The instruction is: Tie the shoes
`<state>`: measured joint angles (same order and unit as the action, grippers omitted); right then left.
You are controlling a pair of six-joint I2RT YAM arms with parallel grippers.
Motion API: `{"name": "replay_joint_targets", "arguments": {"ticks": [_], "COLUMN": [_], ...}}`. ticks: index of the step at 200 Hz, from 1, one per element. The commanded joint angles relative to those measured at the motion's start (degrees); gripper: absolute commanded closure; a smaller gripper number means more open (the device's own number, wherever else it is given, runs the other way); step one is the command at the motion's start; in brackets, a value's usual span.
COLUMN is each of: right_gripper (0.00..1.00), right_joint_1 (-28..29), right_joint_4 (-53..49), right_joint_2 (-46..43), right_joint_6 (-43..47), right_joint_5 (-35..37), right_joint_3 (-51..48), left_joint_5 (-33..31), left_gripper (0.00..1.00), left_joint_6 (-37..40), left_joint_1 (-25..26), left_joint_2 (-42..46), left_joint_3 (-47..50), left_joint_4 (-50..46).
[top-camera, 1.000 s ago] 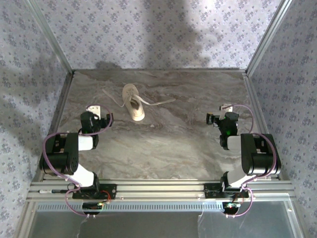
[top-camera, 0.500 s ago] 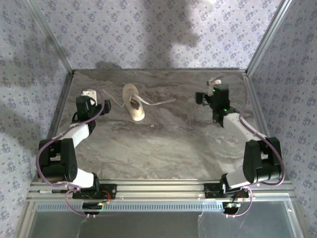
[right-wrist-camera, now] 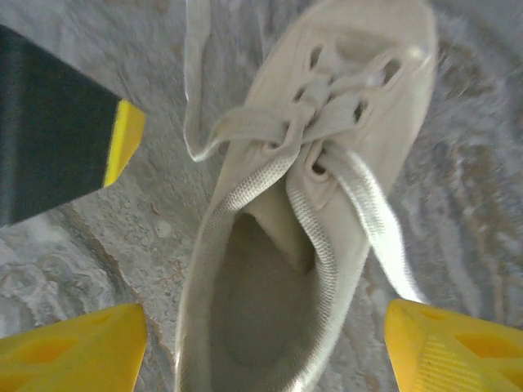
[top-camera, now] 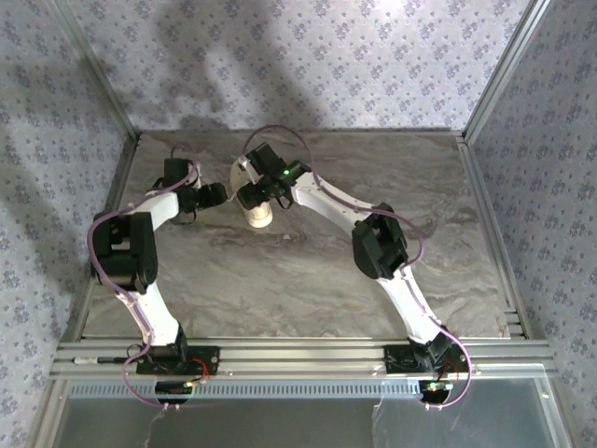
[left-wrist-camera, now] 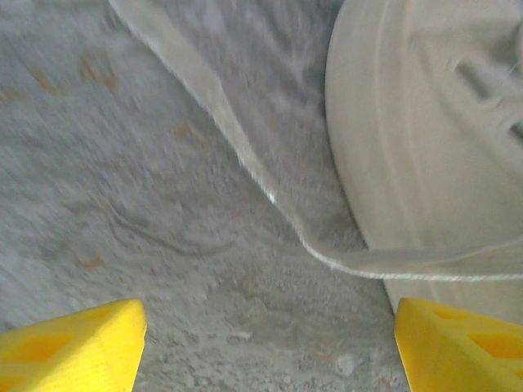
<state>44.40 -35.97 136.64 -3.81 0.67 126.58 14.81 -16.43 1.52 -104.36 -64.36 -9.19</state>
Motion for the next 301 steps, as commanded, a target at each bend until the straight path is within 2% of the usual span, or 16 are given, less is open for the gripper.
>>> {"name": "replay_joint_targets", "arguments": {"ticks": [1,37,54,73,107,122,159,188,235,263,272,301], "right_gripper": [0.23,0.27,0.34,0.52,0.90,1.00,1.00,1.00,1.00,1.00,0.96,0.63], "right_joint_1": [-1.8,-2.4,-2.6,-2.7,-2.1,-1.6,0.4,2.4,6.7,10.8,12.0,12.9], "right_joint_4": [-10.2,-11.7,-12.1,-12.5,-14.1,-14.5,-16.1,-14.9,-9.9,-4.9,-3.0,-3.3], "right_joint_2": [3.8,7.7,8.7,9.1,7.7,5.8,-1.5,-11.5,-27.8,-33.6,-34.3,-35.1], "right_joint_6": [-3.3,-4.5,-5.1,-5.4,-6.0,-6.0,-8.7,-14.5,-28.2,-36.8,-38.4,-39.5], "right_joint_5": [2.3,1.6,-0.1,-2.6,-3.2,-3.0,0.7,6.5,9.4,8.7,7.8,8.6], "right_joint_3": [6.2,9.7,9.7,9.8,8.9,7.3,0.6,-12.3,-38.6,-49.1,-50.7,-50.4], "left_joint_5": [2.6,2.5,2.5,2.2,1.0,0.5,0.6,2.0,3.0,2.7,2.1,-2.1], "left_gripper": [0.21,0.21,0.21,0.21,0.21,0.21,0.21,0.22,0.26,0.26,0.26,0.25], "left_joint_6": [-0.6,-0.4,-0.4,-0.1,0.1,-0.1,-0.9,-3.5,-6.6,-8.2,-8.1,-7.5], "left_joint_1": [1.0,1.5,2.1,3.3,5.2,5.6,6.0,7.4,18.0,23.4,24.4,24.8], "left_joint_2": [-0.4,-1.4,-1.8,-2.2,-2.6,-2.0,1.5,4.9,7.0,6.9,6.5,6.8], "left_joint_3": [-3.2,-3.5,-3.8,-4.4,-6.3,-6.8,-5.8,-1.9,4.9,6.9,6.4,4.3], "left_joint_4": [-4.1,-4.3,-4.3,-4.8,-7.2,-8.4,-10.5,-10.4,-7.0,-4.5,-5.0,-8.7]}}
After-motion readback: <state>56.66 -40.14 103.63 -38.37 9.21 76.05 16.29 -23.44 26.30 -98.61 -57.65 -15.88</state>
